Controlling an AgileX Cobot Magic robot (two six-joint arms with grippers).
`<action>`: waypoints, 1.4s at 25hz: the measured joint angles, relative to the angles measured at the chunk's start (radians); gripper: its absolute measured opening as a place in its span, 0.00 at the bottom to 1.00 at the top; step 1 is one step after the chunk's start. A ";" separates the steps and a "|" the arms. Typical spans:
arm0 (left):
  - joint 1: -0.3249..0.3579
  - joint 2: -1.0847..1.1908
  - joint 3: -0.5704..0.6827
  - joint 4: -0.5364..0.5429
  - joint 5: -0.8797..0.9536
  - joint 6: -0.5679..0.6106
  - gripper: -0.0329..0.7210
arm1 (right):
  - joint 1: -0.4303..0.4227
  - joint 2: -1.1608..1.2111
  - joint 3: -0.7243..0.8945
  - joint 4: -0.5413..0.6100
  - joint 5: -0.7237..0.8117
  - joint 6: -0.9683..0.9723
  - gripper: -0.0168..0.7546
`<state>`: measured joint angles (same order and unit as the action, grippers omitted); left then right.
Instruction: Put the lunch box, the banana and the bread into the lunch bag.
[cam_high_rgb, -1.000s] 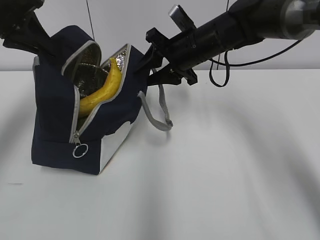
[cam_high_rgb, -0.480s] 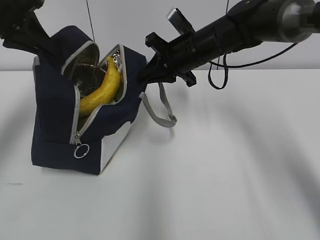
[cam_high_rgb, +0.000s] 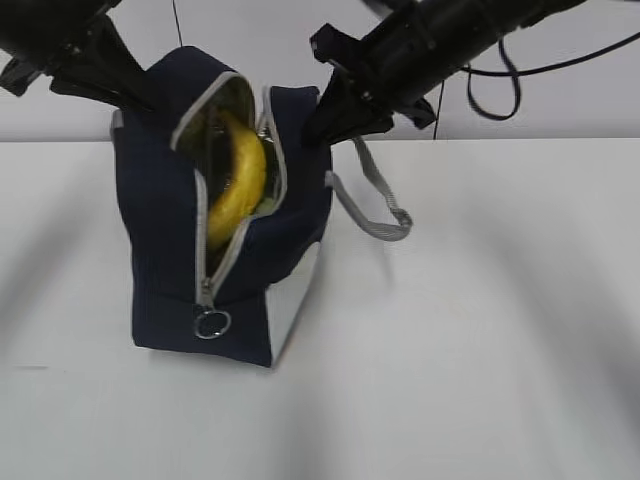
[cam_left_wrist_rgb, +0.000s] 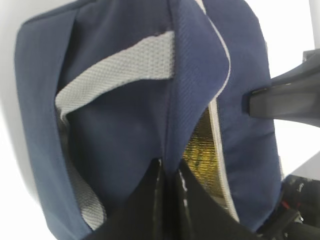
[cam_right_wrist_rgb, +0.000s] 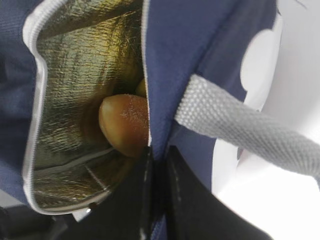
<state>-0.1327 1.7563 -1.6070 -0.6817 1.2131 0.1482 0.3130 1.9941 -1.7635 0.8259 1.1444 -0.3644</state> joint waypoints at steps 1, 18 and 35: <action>-0.019 0.000 0.000 -0.010 -0.005 0.000 0.02 | -0.002 -0.024 0.000 -0.052 0.016 0.024 0.07; -0.139 0.067 0.000 -0.139 -0.272 0.000 0.02 | -0.152 -0.109 0.000 -0.168 -0.008 0.058 0.07; -0.139 0.176 -0.002 -0.231 -0.406 0.024 0.02 | -0.152 0.092 -0.196 -0.114 -0.048 0.025 0.07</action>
<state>-0.2719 1.9319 -1.6086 -0.9125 0.8071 0.1718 0.1605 2.0865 -1.9598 0.7117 1.0964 -0.3393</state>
